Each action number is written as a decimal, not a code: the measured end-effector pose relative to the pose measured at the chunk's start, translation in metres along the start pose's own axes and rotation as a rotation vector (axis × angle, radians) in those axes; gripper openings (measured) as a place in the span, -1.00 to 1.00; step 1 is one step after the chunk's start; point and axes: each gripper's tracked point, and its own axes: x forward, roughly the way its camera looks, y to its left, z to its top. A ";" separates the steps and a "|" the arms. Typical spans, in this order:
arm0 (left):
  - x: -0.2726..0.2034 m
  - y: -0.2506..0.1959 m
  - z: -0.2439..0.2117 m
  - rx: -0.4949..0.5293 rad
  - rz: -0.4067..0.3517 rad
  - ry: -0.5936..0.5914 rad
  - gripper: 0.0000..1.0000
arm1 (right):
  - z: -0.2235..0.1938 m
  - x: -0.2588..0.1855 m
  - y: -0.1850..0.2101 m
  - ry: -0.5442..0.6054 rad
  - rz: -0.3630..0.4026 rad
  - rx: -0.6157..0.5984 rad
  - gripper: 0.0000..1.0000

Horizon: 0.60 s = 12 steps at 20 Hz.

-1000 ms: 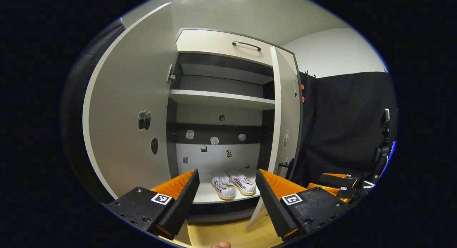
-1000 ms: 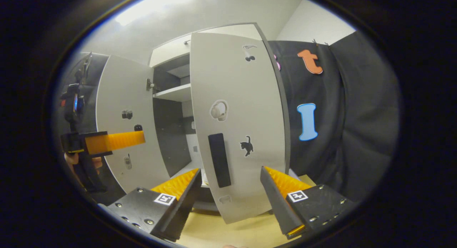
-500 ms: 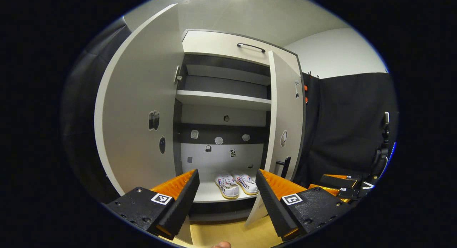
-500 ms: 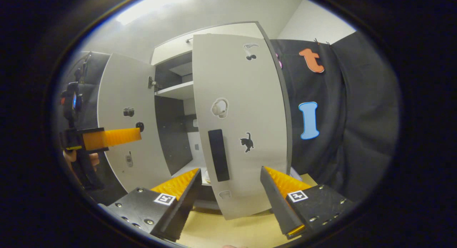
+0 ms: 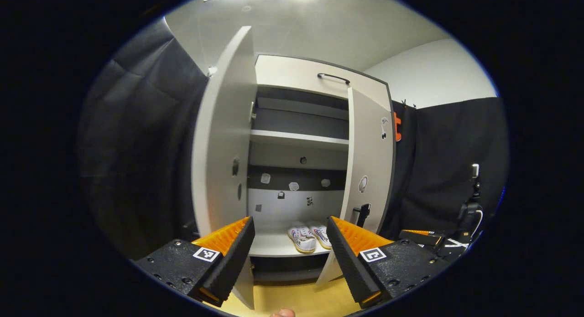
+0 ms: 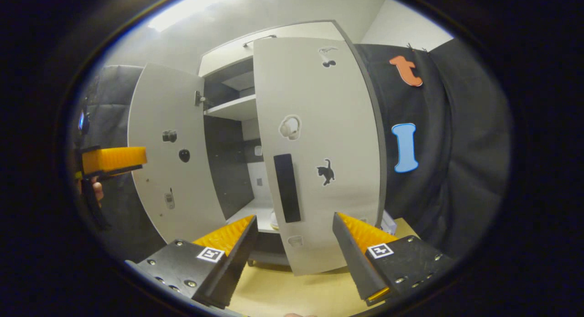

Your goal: Grab one shoe with the right hand and put it into the shoe cabinet, grab the other shoe with the left hand and put it into the shoe cabinet; then close the right door with the right hand and the left door with the left hand.

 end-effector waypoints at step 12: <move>-0.033 0.131 -0.011 0.010 0.270 0.023 0.92 | -0.020 0.010 0.032 0.003 0.003 0.013 0.96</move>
